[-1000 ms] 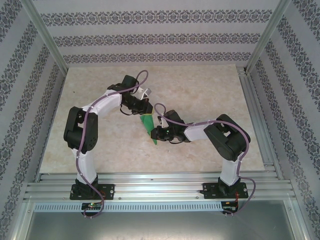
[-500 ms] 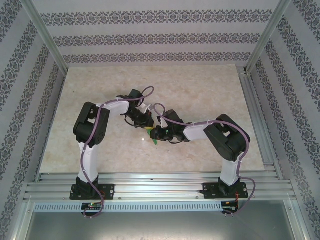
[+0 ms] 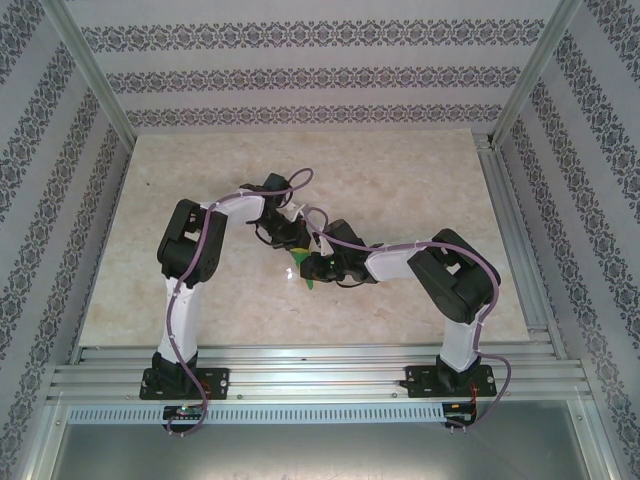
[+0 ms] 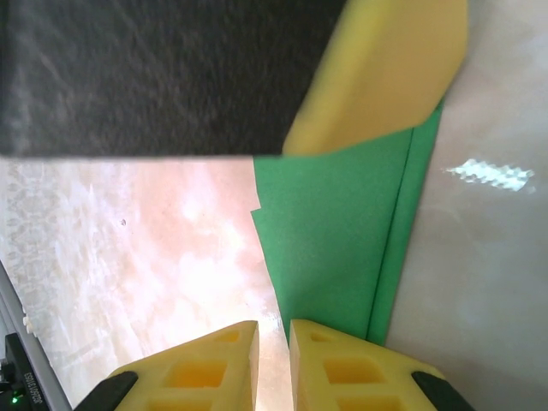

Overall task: Fold a paper plane with a square sheet of paper (fold left side to right side)
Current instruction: Fold the wing for the fifth time at the center of the table.

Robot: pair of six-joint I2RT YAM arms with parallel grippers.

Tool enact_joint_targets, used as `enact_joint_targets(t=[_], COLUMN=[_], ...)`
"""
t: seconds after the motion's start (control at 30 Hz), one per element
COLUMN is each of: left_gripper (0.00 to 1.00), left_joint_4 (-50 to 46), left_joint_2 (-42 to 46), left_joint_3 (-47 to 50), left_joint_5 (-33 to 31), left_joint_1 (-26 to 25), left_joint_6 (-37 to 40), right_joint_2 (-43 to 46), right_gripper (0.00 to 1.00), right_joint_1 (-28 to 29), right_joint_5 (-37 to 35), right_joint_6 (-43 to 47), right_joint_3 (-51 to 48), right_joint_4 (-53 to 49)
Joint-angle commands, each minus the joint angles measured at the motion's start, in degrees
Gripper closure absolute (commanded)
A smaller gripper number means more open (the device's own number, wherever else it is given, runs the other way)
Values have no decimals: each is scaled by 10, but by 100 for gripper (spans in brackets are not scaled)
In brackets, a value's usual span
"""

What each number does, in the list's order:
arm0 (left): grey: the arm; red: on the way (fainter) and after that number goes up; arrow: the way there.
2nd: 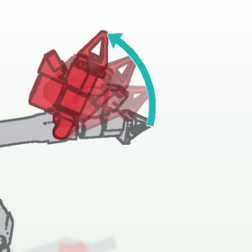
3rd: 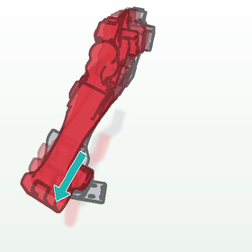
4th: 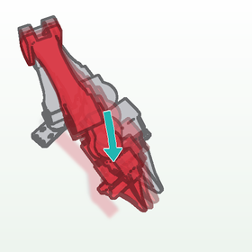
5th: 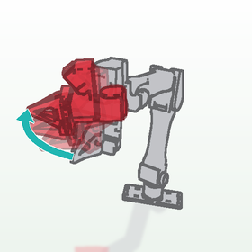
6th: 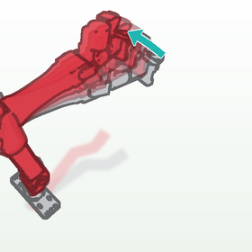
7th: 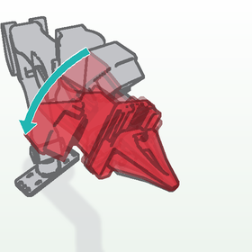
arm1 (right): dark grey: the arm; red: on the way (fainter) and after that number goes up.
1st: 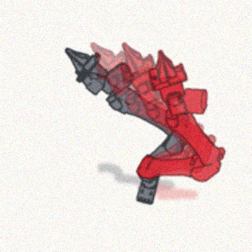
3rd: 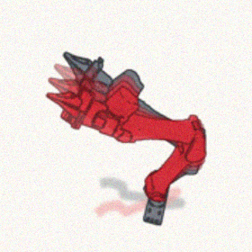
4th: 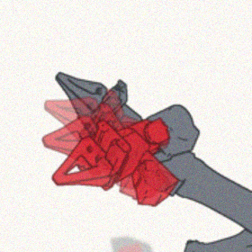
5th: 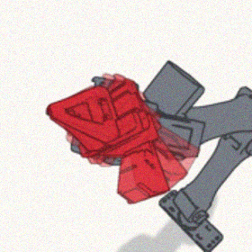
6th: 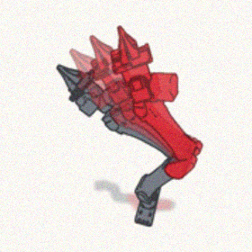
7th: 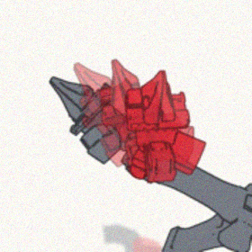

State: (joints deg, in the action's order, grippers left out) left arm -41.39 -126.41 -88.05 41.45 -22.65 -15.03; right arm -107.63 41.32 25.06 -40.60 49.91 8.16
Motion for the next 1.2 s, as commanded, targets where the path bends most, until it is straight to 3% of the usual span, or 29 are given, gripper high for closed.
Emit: enact_joint_targets(t=[0.0,0.7,1.17], left_gripper=[92,93,88], left_joint_4=[6,-36,-73], left_joint_2=[-24,-162,-85], left_joint_3=[-37,-275,-325], left_joint_5=[-34,-64,-74], left_joint_1=[26,53,81], left_joint_6=[23,-3,-17], right_joint_2=[-42,-35,-8], right_gripper=[82,82,80], right_joint_1=[21,25,20], right_joint_5=[-33,-36,-36], right_joint_6=[12,16,30], right_joint_3=[-35,-36,-10], right_joint_4=[-104,-117,-132])
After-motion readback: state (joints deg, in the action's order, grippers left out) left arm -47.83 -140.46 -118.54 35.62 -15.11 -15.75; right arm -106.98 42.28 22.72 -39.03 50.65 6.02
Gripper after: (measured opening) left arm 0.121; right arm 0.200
